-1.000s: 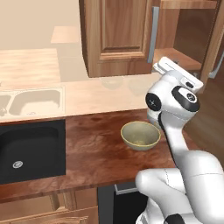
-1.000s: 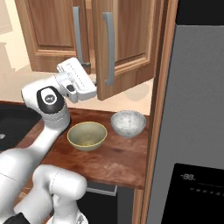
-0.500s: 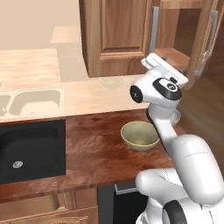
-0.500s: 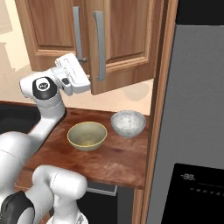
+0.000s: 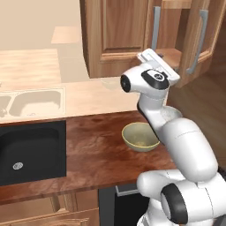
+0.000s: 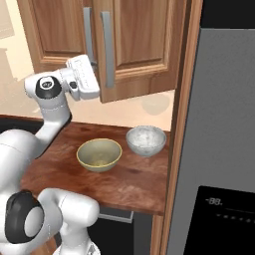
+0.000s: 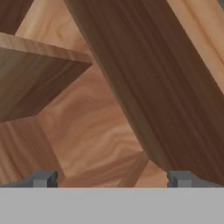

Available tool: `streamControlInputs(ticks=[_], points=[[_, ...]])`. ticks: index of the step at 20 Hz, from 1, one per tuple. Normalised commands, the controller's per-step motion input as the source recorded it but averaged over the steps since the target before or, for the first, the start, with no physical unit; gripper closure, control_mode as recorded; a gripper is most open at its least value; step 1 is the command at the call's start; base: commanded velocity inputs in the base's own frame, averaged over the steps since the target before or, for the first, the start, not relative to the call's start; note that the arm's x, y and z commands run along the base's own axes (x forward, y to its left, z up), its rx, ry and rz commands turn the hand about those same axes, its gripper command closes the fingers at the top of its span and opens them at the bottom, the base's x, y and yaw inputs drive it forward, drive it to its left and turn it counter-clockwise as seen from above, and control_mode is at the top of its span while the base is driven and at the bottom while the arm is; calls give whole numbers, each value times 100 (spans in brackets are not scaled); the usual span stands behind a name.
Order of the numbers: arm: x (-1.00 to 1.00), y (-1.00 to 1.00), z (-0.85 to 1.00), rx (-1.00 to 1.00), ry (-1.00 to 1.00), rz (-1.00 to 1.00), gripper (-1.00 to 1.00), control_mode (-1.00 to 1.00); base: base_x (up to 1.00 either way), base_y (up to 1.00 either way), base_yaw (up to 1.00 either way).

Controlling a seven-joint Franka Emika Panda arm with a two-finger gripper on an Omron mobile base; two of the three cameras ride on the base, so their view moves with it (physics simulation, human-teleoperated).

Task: Open the cabinet. Pick the bowls from the counter and place them in the cabinet. Then close the cabinet.

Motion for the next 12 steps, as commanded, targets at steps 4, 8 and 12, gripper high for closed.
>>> streamControlInputs(ticks=[4, 8, 12], points=[[7, -99, 0, 13, 0, 0, -100, -100, 0, 0, 0], [-13, -100, 0, 21, -4, 0, -100, -100, 0, 0, 0], [-66, -100, 0, 23, -19, -1, -100, -100, 0, 0, 0]])
